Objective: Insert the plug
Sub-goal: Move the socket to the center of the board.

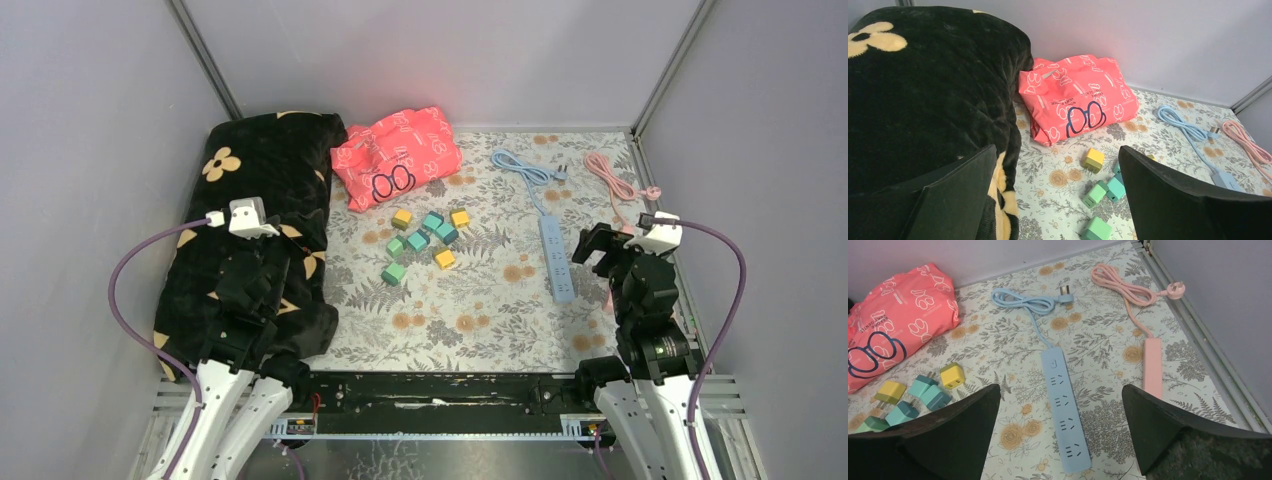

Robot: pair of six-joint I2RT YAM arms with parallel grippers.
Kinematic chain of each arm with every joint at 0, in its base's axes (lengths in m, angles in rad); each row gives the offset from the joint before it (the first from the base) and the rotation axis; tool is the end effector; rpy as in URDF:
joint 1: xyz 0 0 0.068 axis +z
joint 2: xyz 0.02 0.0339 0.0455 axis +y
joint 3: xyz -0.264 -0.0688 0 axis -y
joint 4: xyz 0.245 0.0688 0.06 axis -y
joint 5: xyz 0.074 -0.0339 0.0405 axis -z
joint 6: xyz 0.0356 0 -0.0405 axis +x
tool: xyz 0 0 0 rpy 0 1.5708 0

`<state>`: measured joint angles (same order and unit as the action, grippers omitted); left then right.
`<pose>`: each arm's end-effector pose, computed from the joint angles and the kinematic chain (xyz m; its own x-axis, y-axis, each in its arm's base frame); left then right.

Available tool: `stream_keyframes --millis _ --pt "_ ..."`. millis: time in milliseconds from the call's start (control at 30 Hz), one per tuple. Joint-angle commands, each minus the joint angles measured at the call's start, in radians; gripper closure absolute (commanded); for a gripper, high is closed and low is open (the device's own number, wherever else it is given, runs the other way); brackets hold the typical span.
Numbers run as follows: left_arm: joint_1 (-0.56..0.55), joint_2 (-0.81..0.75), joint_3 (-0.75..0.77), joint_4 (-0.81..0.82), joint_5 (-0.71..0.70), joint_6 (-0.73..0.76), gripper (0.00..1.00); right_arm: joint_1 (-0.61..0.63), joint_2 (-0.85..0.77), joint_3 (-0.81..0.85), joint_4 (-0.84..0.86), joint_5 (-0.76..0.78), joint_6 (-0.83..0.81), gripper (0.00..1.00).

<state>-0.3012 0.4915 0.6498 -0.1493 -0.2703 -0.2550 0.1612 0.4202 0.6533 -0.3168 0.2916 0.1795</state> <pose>0.1251 -0.0289 0.3369 0.0005 -0.2547 -0.9670 0.0321 0.9665 -0.2546 0.1114 0.0077 0.3271 -0.0582 0.1638 -0.9848 0.1417 0.9778 0.1543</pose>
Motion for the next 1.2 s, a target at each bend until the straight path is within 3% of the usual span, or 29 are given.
stream_keyframes --millis 0,500,667,900,1167 --pt "0.003 -0.005 0.01 0.05 0.021 -0.015 0.0 0.007 0.036 0.041 0.014 -0.031 0.035 0.01" --pt "0.002 -0.018 0.045 -0.021 0.077 0.011 0.0 0.007 0.233 0.13 -0.053 -0.111 0.093 0.01" --pt "0.002 -0.021 0.041 -0.008 0.175 0.063 0.0 0.006 0.378 0.14 -0.074 -0.158 0.148 0.01" --pt "0.002 -0.026 0.03 -0.013 0.151 0.055 0.0 0.008 0.591 0.155 -0.101 -0.179 0.165 0.01" --pt "0.002 -0.042 0.017 -0.006 0.182 0.063 0.0 0.006 0.827 0.179 -0.154 -0.072 0.162 0.02"
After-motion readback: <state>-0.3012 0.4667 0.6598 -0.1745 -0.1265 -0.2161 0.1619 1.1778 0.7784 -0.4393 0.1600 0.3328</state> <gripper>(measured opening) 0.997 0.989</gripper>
